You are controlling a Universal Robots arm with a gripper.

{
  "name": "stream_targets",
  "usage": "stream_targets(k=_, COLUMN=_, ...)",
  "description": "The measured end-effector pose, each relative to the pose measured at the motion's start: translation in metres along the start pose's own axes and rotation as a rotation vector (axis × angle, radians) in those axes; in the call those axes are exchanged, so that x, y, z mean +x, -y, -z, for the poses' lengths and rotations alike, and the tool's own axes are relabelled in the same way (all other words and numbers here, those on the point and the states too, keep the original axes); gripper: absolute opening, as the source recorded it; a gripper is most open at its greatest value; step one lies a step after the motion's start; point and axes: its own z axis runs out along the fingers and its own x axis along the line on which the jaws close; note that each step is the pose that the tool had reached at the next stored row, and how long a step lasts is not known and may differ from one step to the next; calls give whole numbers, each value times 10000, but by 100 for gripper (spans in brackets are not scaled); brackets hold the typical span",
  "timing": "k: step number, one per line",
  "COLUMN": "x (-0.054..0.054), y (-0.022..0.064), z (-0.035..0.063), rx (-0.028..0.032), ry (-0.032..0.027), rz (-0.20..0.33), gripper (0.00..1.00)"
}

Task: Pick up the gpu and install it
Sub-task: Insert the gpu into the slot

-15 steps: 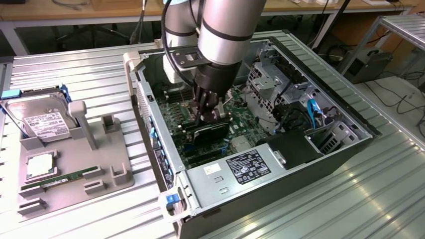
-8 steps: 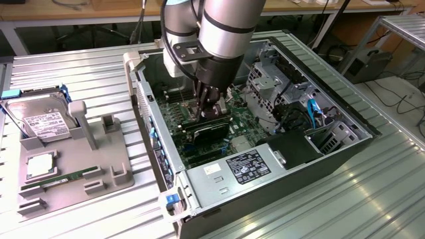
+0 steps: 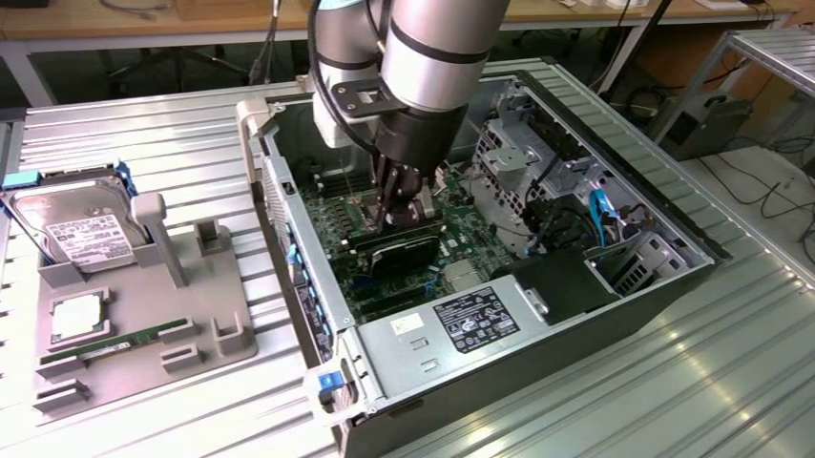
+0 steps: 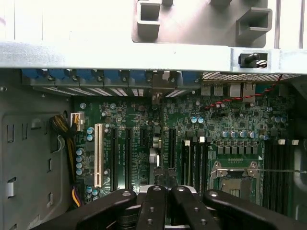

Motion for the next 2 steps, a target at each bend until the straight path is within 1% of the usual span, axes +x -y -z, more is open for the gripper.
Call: stream_targets(k=2, x=0, y=0, z=0, rx=0, ry=0, rz=-1, gripper=11)
